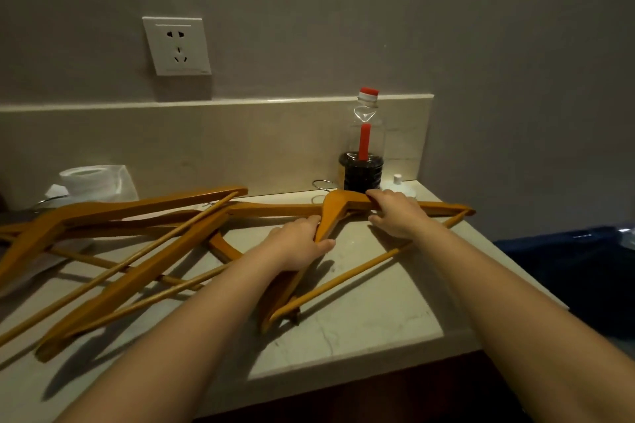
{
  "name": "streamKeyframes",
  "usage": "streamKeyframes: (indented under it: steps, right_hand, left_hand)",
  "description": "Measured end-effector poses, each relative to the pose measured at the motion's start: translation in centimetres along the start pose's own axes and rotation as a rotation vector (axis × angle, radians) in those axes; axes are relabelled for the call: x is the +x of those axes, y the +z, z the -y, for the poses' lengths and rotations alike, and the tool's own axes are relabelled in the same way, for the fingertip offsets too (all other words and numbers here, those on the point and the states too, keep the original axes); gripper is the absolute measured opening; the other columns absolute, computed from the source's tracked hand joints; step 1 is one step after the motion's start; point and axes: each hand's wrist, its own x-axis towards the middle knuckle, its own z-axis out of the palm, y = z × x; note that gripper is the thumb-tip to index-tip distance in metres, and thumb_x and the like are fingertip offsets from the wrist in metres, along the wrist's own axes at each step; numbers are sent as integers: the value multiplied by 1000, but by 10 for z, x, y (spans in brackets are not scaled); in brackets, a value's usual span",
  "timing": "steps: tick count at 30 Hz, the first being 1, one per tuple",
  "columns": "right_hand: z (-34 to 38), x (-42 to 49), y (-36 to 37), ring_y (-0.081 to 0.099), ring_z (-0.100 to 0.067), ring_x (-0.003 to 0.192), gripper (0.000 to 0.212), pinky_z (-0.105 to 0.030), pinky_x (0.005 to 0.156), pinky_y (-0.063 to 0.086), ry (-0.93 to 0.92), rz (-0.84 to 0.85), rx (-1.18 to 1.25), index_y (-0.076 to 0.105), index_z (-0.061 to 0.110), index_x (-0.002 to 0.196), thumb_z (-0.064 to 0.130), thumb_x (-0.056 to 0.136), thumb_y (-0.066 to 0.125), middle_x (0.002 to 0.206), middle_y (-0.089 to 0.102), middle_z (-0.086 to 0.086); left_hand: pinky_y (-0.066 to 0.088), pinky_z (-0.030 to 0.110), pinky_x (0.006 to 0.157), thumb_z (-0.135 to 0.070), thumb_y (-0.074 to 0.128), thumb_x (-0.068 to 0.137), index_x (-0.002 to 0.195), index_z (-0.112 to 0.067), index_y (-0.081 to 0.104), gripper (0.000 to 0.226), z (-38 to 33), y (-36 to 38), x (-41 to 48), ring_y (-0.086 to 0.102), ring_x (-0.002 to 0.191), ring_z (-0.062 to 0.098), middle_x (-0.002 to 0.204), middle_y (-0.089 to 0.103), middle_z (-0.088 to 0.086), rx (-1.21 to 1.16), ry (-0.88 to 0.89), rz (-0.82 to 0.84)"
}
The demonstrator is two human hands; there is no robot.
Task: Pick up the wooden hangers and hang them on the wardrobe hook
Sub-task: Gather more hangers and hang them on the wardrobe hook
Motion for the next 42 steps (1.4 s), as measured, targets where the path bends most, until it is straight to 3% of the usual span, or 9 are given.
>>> streamKeyframes:
  steps: [5, 12, 19, 21, 23, 28, 31, 35, 42]
  right_hand:
    - [-16, 7, 7, 55, -25, 110, 40, -46, 95, 47, -119, -50, -9, 43, 24, 133, 33, 95, 48, 124, 57, -7]
    - [-23, -6, -3, 49, -25, 120, 48, -45, 103, 36, -172, -190, 130, 33, 22, 143, 29, 96, 45, 130, 53, -7]
    - [2, -16, -38, 52, -27, 114, 46, -46, 100, 39, -276, -367, 258, 38, 21, 140, 23, 95, 48, 122, 57, -8]
    - [18, -18, -44, 52, -26, 112, 44, -42, 98, 36, -317, -404, 286, 40, 20, 138, 21, 95, 49, 119, 57, -8]
    - [36, -19, -50, 52, -25, 110, 43, -39, 95, 34, -355, -445, 301, 43, 21, 136, 20, 94, 50, 117, 57, -8]
    - [88, -15, -64, 55, -24, 104, 46, -48, 92, 45, -444, -512, 347, 44, 24, 136, 23, 91, 54, 111, 59, -7]
    - [124, -13, -67, 50, -21, 118, 49, -47, 101, 42, -480, -507, 381, 40, 25, 139, 22, 92, 53, 125, 55, -3]
    - [167, -18, -60, 40, -17, 130, 50, -40, 107, 39, -475, -495, 433, 39, 25, 139, 22, 92, 54, 140, 44, 0]
    - [254, -22, -29, 54, -16, 113, 32, -30, 91, 47, -508, -188, 415, 54, 21, 125, 25, 93, 53, 123, 57, -1]
  left_hand:
    - [46, 38, 100, -37, 46, 95, 142, -21, 33, 51, -1, 2, -2, 52, 121, 23, 137, 49, 5, -65, 2, -51]
    - [48, 29, 85, -36, 50, 93, 137, -19, 38, 49, -8, -12, -12, 56, 107, 18, 126, 54, 4, -202, 24, -16]
    - [48, 34, 94, -34, 49, 93, 126, -21, 45, 35, -11, -49, -37, 60, 108, 18, 117, 58, 0, -530, 84, 43]
    - [56, 32, 84, -32, 51, 93, 112, -23, 51, 22, -5, -55, -46, 68, 95, 17, 110, 65, 1, -676, 83, 65]
    - [58, 27, 69, -31, 51, 93, 113, -20, 52, 23, 3, -60, -58, 72, 84, 16, 102, 71, 2, -804, 81, 53]
    - [47, 15, 47, -29, 51, 93, 113, -11, 55, 27, 34, -80, -94, 56, 51, 6, 75, 65, -3, -841, 110, -109]
    - [43, 14, 44, -28, 51, 93, 103, -13, 56, 19, 57, -94, -114, 47, 44, 4, 63, 56, -6, -858, 101, -209]
    - [41, 15, 42, -29, 49, 94, 95, -16, 52, 13, 92, -114, -143, 44, 43, 3, 64, 49, -3, -866, 66, -377]
    - [44, 16, 42, -30, 45, 96, 88, -17, 49, 16, 157, -139, -193, 47, 39, 3, 62, 49, 0, -700, 22, -743]
